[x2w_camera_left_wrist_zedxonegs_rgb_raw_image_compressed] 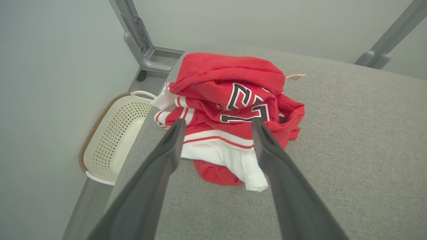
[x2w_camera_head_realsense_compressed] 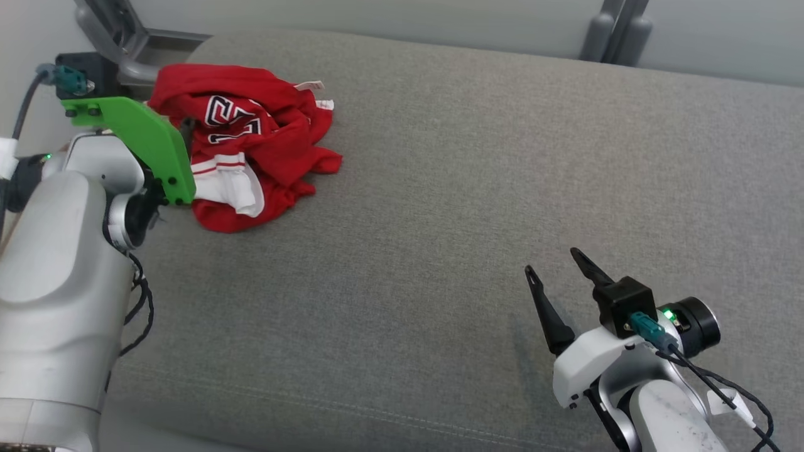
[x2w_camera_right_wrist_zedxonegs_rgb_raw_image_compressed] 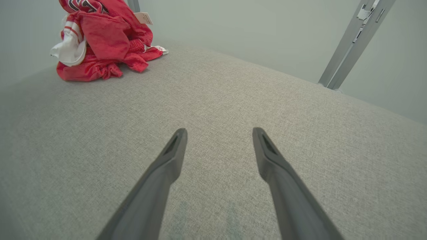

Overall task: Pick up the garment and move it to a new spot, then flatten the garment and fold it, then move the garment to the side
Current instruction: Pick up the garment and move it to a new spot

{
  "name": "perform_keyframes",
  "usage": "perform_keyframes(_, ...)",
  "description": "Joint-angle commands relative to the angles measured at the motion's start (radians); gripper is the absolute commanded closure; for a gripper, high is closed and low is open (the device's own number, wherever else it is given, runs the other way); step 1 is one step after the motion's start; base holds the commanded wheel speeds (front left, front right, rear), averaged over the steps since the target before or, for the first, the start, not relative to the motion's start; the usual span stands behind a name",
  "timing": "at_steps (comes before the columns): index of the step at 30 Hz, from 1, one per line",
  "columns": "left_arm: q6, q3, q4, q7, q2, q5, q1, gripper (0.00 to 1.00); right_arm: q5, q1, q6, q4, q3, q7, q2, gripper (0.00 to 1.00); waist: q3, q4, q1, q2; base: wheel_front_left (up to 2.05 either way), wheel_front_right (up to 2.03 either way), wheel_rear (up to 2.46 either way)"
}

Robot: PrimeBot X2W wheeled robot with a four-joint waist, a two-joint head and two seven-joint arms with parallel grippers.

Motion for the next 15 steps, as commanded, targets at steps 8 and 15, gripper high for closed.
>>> perform_keyframes(8,0.057,0.018,0.104,0.03,0.045,0.018,-0.12,0.0,-0.027,0.001,0.0,-0.052,0.024,0.025,-0.004,0.0,0.178,-0.17,0.0,0.0,0.0,0.0,0.0)
perform_keyframes(15,0.137,0.055,0.159,0.04,0.075,0.007,-0.148,0.0,-0.04,-0.01,0.0,-0.087,0.022,0.03,-0.003,0.0,0.227,-0.206,0.0,0.0,0.0,0.0,0.0)
